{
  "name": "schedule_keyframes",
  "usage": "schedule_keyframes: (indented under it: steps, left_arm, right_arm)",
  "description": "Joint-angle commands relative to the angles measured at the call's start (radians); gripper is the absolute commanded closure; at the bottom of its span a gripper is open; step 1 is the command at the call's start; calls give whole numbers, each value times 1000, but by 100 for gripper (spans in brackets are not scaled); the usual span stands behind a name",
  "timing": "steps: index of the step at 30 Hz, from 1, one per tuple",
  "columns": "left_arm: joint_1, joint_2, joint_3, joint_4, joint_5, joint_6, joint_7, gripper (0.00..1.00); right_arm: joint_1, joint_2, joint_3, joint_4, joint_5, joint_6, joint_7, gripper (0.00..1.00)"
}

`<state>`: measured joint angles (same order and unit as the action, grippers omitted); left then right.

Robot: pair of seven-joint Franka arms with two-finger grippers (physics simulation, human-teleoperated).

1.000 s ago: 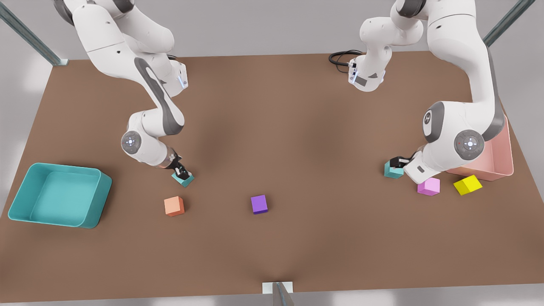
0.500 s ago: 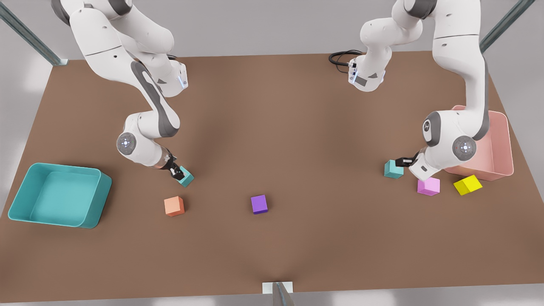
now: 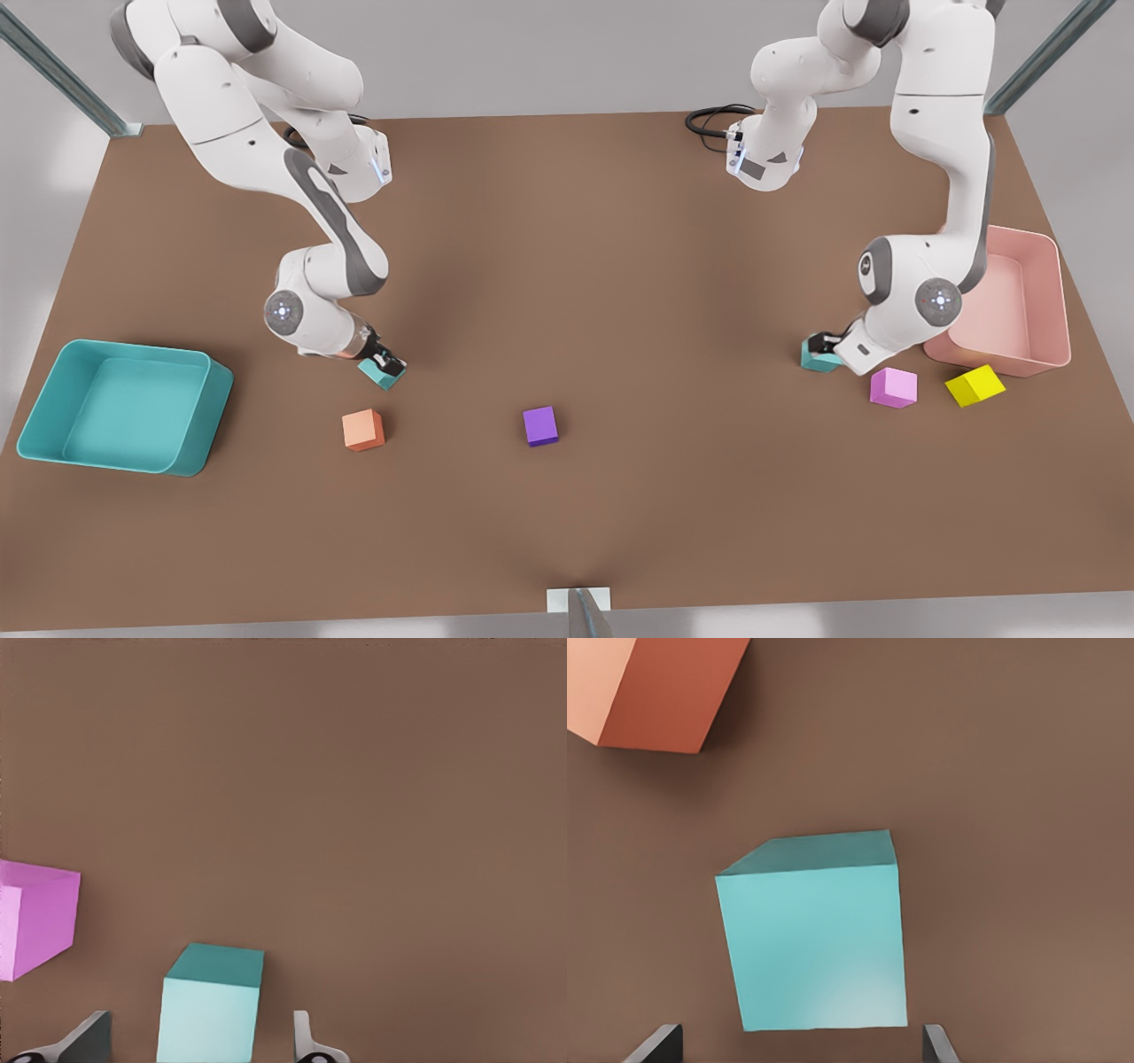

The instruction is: Stack the two blue cubes on top of each other

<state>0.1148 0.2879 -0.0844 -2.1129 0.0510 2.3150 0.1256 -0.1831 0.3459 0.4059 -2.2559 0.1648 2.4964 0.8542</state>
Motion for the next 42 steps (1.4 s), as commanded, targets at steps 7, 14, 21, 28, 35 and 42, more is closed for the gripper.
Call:
schedule_keyframes:
  steps: [7,14,21,28,35,42]
  left_arm:
    - [23,42,-2,4,55,76,68,0]
    - [43,31,-9,-27,36,78,57,0]
    - [49,28,-28,-61,-2,86,49,0]
    - [62,37,-26,-85,-2,123,57,0]
    - [69,37,-26,-127,0,176,58,0]
    - [82,36,-26,-124,1,172,62,0]
  right_arm:
    - [-1,1,-29,-2,-7,24,-201,0]
    - [8,22,-35,-2,-7,36,-202,0]
    - [22,50,-47,1,-10,58,-221,0]
    - [102,73,-121,15,-10,79,-221,0]
    - [116,79,-128,21,-8,68,-225,30]
    - [108,-45,-121,30,-8,-112,-264,77]
